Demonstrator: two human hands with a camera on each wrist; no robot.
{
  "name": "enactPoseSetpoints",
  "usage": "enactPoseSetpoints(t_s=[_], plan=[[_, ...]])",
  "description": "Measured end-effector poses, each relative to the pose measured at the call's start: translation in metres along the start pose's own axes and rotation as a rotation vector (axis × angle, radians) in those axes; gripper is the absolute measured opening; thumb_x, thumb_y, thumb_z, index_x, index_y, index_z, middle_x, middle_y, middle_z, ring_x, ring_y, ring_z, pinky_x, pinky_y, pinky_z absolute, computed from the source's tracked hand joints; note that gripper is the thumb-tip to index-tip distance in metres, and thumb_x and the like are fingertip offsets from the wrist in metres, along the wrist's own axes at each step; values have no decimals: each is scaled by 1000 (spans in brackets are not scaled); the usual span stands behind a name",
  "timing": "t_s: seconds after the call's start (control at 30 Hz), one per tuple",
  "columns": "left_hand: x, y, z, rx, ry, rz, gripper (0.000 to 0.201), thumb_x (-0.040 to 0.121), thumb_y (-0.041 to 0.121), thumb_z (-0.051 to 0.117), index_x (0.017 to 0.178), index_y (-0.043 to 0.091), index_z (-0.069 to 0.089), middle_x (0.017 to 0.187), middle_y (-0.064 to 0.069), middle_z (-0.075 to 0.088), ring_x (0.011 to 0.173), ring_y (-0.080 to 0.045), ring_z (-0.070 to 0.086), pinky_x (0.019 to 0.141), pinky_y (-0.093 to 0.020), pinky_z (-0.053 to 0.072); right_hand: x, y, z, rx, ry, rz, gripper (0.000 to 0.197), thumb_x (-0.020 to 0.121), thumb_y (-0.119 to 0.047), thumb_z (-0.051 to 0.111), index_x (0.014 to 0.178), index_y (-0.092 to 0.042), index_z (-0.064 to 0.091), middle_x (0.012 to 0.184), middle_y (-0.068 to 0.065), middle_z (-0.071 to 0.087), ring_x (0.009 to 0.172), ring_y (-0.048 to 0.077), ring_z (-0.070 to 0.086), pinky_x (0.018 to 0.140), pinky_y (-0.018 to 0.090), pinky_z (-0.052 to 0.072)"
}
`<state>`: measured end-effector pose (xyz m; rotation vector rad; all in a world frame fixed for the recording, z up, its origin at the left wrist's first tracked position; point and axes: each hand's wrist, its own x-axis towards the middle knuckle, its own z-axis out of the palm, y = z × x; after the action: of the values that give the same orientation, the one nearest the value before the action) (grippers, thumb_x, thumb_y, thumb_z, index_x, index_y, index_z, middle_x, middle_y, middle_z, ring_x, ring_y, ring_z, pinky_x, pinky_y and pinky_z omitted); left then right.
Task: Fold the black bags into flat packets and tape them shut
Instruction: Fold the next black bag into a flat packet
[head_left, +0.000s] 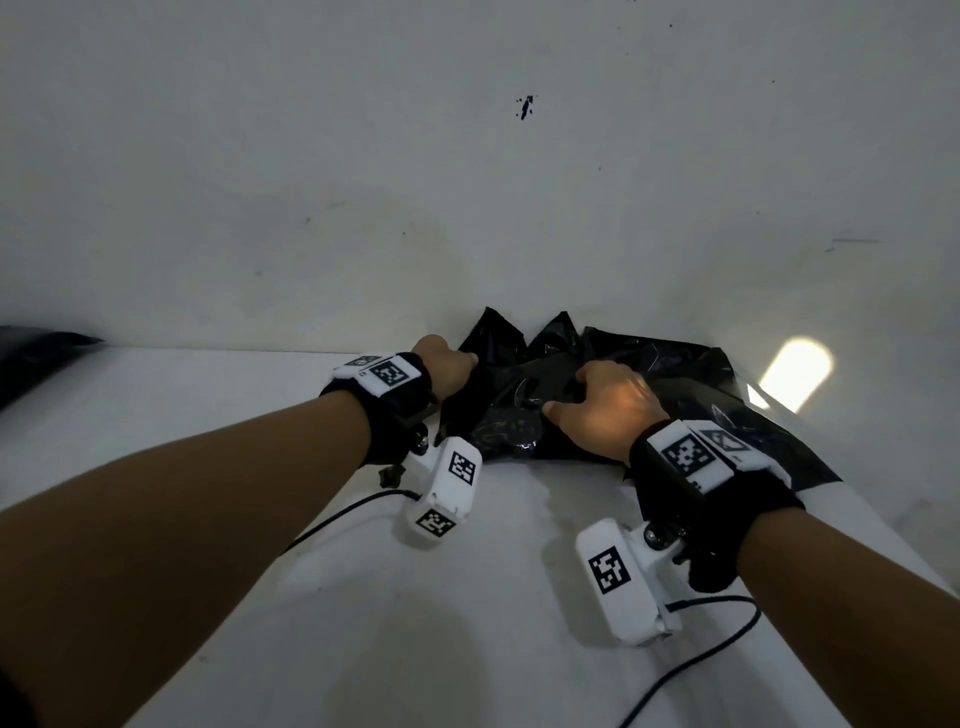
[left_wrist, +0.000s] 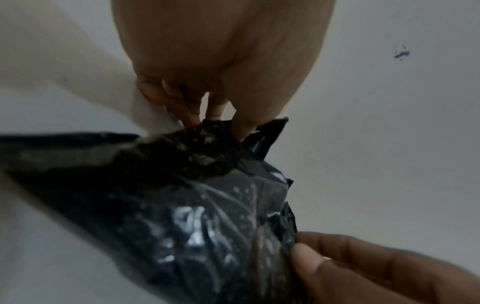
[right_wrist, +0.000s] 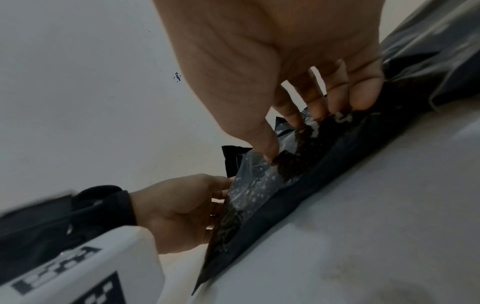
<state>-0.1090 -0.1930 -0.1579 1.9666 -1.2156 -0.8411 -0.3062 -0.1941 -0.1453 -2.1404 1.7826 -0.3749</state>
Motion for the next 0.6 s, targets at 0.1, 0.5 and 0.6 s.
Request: enactPoseSetpoints(t_s=[0.1, 0.5, 0.6], plan=[[-8, 7, -4, -67, 18, 15, 26, 99, 15, 50, 111, -5, 61, 103, -16, 58, 104, -31, 59, 77, -33, 40, -3, 1, -1, 8, 1, -26, 58, 84, -49, 66, 126, -11, 55, 135, 14, 53, 126, 36, 49, 102, 45, 46], [-82, 0, -40, -1033, -175, 2, 29, 98, 16, 35, 96, 5, 61, 82, -8, 66, 70, -21, 64, 63, -28, 54, -43, -17, -16, 367, 129, -45, 46, 91, -35, 64, 127, -11, 49, 105, 13, 65, 106, 31, 57, 88, 36, 47], [-114, -2, -63, -1082, -230, 70, 32, 99, 16, 33, 92, 6, 63, 78, -7, 68, 66, -19, 66, 59, -24, 56, -58, -31, -25, 538, 186, 5, 55, 91, -34, 66, 134, -7, 45, 119, 15, 60, 100, 30, 60, 83, 41, 52]])
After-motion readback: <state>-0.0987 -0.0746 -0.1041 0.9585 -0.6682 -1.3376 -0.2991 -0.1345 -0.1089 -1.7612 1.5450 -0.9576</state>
